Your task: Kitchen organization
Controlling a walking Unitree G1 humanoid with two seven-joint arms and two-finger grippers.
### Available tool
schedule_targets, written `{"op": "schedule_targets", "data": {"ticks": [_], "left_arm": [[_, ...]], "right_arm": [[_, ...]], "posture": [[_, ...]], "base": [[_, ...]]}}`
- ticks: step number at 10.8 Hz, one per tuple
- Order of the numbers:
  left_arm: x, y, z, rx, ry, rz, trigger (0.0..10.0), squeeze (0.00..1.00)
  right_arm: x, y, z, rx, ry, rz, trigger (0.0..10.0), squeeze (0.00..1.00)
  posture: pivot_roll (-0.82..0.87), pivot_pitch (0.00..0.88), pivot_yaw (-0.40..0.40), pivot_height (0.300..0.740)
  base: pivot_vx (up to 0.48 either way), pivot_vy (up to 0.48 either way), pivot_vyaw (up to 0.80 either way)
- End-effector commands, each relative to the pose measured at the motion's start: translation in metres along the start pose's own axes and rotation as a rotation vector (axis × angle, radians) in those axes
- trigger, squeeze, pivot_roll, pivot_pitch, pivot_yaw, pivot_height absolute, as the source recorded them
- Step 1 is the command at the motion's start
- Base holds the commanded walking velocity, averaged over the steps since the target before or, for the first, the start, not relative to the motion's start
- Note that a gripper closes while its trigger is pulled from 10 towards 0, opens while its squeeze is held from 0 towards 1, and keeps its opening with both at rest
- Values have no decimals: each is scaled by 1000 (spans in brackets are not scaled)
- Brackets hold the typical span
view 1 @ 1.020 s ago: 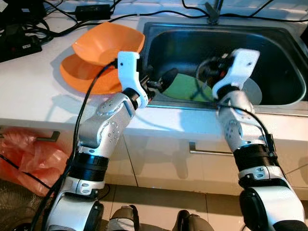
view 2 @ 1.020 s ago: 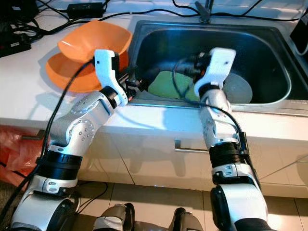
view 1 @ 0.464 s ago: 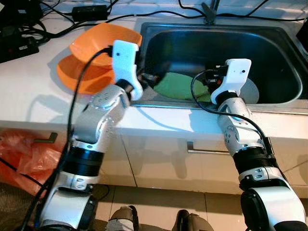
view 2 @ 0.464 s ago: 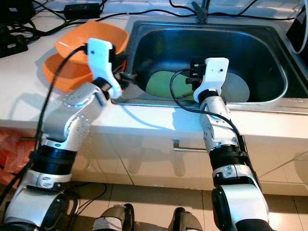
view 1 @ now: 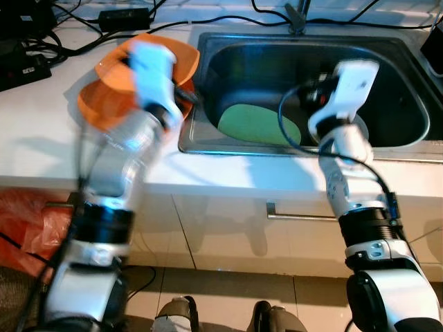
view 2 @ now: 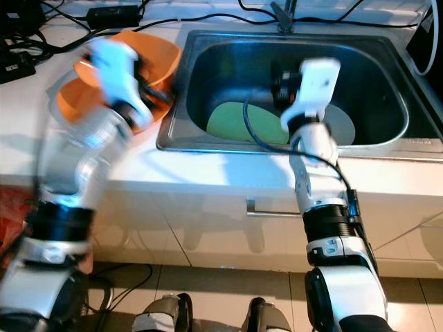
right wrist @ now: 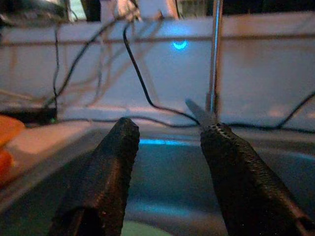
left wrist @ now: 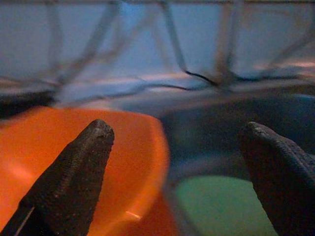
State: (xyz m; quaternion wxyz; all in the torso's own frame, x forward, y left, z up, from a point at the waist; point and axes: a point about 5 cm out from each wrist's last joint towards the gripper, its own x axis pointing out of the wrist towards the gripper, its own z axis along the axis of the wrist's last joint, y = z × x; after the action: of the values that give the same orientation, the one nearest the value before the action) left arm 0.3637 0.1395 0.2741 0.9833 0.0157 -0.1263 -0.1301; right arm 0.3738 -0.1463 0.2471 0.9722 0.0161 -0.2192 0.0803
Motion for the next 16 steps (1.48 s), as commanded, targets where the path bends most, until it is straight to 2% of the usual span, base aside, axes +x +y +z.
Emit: {"op": "schedule_targets", "data": {"ticks": [1,3,4,5,7,9,10,11,14,16], "left_arm": [[1,19,12,52,-44,94,10000,0],[0,44,15,96,-34,194,10000,0],[-4,65,13,92,1,295,10000,0],[-5,78,7,58,50,365,10000,0],[-3,88,-8,-15,146,418,10000,0],[0,92,-11,-59,169,432,10000,0],[5,97,-12,-163,206,453,10000,0],[8,99,-14,-216,229,462,10000,0],[13,100,-21,-354,309,459,10000,0],[16,95,-28,-491,381,432,10000,0]], "right_arm": [[0,3,7,21,-8,15,10000,1000],[-4,9,12,59,-20,52,10000,1000],[-10,15,16,90,-26,112,10000,0],[-15,17,16,99,-17,136,10000,0],[-22,25,23,130,-18,196,10000,0],[-28,34,28,144,-19,252,10000,0],[-35,45,32,157,-14,305,10000,0],[-37,48,33,164,-9,312,10000,0],[-40,53,36,179,-2,317,10000,0],[-42,53,39,181,0,313,10000,0]], "posture": [[150,141,24,740],[153,140,26,740],[154,139,30,740],[154,138,31,740],[145,140,37,740],[141,143,40,740],[135,147,45,740],[133,149,47,740],[128,153,53,740],[130,157,61,740]], "base": [[0,0,0],[0,0,0],[0,0,0],[0,0,0],[0,0,0],[0,0,0],[0,0,0],[0,0,0],[0,0,0],[0,0,0]]}}
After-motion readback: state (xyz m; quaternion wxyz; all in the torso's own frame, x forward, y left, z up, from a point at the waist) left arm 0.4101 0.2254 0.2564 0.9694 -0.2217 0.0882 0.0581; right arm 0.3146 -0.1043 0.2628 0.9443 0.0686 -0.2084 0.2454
